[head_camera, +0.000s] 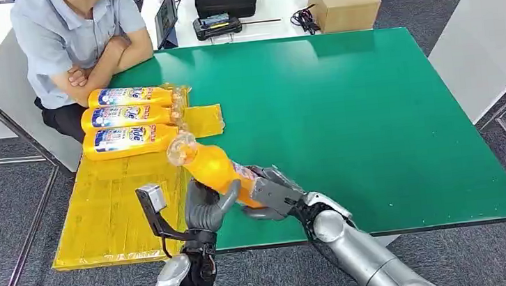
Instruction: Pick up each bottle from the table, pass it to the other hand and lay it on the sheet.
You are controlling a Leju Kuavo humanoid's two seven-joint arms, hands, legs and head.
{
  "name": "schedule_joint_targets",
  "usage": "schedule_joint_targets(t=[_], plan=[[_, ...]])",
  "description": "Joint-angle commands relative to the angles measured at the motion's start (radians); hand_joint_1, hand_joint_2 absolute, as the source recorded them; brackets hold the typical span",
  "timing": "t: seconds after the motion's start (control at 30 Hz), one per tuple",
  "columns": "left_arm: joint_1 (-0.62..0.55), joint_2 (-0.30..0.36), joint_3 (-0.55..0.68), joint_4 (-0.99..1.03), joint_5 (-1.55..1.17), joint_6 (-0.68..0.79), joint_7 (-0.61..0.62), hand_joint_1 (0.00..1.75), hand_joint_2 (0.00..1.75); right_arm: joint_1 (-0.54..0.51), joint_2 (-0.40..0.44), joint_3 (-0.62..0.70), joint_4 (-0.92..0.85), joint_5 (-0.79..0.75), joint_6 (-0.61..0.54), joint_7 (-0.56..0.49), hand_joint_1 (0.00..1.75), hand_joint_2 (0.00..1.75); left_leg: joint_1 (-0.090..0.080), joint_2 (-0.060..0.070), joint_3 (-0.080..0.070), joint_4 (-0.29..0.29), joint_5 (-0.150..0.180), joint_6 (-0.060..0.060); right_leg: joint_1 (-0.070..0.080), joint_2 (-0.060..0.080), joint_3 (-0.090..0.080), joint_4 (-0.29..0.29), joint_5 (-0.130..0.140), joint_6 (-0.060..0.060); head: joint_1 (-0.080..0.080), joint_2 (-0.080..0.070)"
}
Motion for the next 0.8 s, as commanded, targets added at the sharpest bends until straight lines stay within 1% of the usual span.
schedule_joint_targets(t=[0.03,0.07,0.17,0.23,0.27,0.3,0.33,0.37,0.4,0.53,0.6,0.63,0.67,0.7,0.73,0.8], plan=[[-0.07,-0.007,0.024,0.117,0.011,-0.031,0.011,0.0,1.75,-0.046,-0.003,0.071,0.024,-0.019,0.029,-0.012,1.75,1.75,0.002,0.001,0.003,0.001,-0.002,-0.002,0.002,0.0,0.004,0.0,-0.001,-0.003,0.0,0.0],[-0.07,-0.007,0.024,0.117,0.011,-0.031,0.011,0.0,1.75,-0.046,-0.003,0.071,0.024,-0.019,0.029,-0.012,1.75,1.75,0.001,0.001,0.002,0.0,-0.001,-0.001,0.001,0.0,0.002,0.0,-0.001,-0.002,0.0,0.0],[-0.072,-0.008,0.029,0.127,0.013,-0.035,0.01,0.0,1.75,-0.045,-0.001,0.071,0.014,-0.023,0.028,-0.012,1.75,1.75,0.001,0.002,0.004,0.001,-0.002,-0.002,0.002,0.001,0.004,0.0,-0.002,-0.003,0.0,0.0],[-0.07,-0.009,0.033,0.128,0.013,-0.04,0.01,0.0,1.75,-0.044,0.001,0.07,0.008,-0.038,0.04,-0.013,1.75,1.75,0.001,0.001,0.002,0.0,-0.001,-0.001,0.001,0.0,0.002,0.0,0.0,-0.001,0.0,0.0],[-0.066,-0.01,0.034,0.123,0.014,-0.045,0.009,0.0,1.75,-0.043,0.002,0.067,0.008,-0.047,0.044,-0.012,1.75,1.75,0.001,0.002,0.004,0.0,-0.002,-0.002,0.002,0.001,0.004,0.0,-0.001,-0.003,0.0,0.0],[-0.066,-0.01,0.034,0.123,0.014,-0.045,0.009,0.0,1.75,-0.043,0.002,0.067,0.008,-0.047,0.044,-0.012,1.75,1.75,0.0,0.001,0.001,0.0,-0.001,-0.001,0.0,0.001,0.001,0.0,0.0,-0.001,0.0,0.0],[-0.06,-0.011,0.037,0.113,0.018,-0.051,0.008,1.4,1.75,-0.042,0.003,0.066,0.009,-0.05,0.041,-0.012,1.75,1.75,0.001,0.002,0.003,0.0,-0.002,-0.002,0.001,0.001,0.003,0.0,-0.001,-0.002,0.0,0.0],[-0.056,-0.009,0.034,0.104,0.014,-0.055,0.002,1.75,1.75,-0.04,0.004,0.058,0.012,-0.068,0.05,-0.013,1.75,1.75,0.002,0.002,0.005,0.001,-0.003,-0.003,0.002,0.002,0.005,0.0,-0.002,-0.003,0.0,0.0],[-0.054,-0.007,0.031,0.098,0.01,-0.058,-0.003,1.75,1.75,-0.039,0.003,0.051,0.014,-0.083,0.061,-0.015,1.75,1.75,0.001,0.001,0.002,0.0,-0.001,-0.002,0.001,0.001,0.002,0.0,-0.001,-0.002,0.0,0.0],[-0.046,-0.005,0.035,0.078,0.005,-0.06,-0.02,1.75,1.75,-0.034,0.002,0.033,0.015,-0.117,0.079,-0.024,1.75,1.75,0.002,0.002,0.004,0.001,-0.002,-0.003,0.002,0.001,0.004,0.001,-0.002,-0.003,0.0,0.0],[-0.039,-0.001,0.034,0.056,-0.003,-0.063,-0.033,1.75,1.75,-0.03,0.0,0.016,0.014,-0.154,0.106,-0.028,1.75,1.75,0.002,0.002,0.005,0.001,-0.003,-0.003,0.002,0.001,0.006,0.0,-0.002,-0.004,0.0,0.0],[-0.037,-0.001,0.035,0.049,-0.007,-0.06,-0.037,1.75,1.75,-0.027,-0.003,0.008,0.014,-0.166,0.112,-0.026,1.75,1.75,0.002,0.002,0.004,0.001,-0.002,-0.003,0.002,0.001,0.004,0.0,-0.002,-0.003,0.0,0.0],[-0.036,-0.001,0.035,0.047,-0.007,-0.06,-0.037,1.75,1.75,-0.028,-0.005,0.007,0.014,-0.168,0.113,-0.026,0.7,1.75,0.002,0.002,0.006,0.002,-0.004,-0.003,0.003,0.001,0.006,0.001,-0.003,-0.004,0.0,0.0],[-0.034,0.0,0.034,0.041,-0.012,-0.056,-0.04,1.75,1.75,-0.025,-0.004,0.0,0.016,-0.175,0.113,-0.025,0.07,1.75,0.001,0.001,0.002,0.0,-0.001,-0.001,0.001,0.0,0.002,0.0,-0.001,-0.002,0.0,0.0],[-0.032,0.003,0.032,0.031,-0.027,-0.048,-0.054,1.75,1.75,-0.024,-0.004,-0.004,0.017,-0.179,0.112,-0.023,0.0,1.75,0.001,0.001,0.003,0.001,-0.002,-0.002,0.001,0.0,0.003,0.0,-0.001,-0.002,0.0,0.0],[-0.026,0.007,0.028,0.01,-0.051,-0.031,-0.068,1.75,1.75,-0.028,-0.008,-0.008,0.032,-0.184,0.115,-0.015,0.0,1.75,0.002,0.002,0.005,0.002,-0.003,-0.003,0.002,0.001,0.005,0.001,-0.002,-0.004,0.0,0.0]])
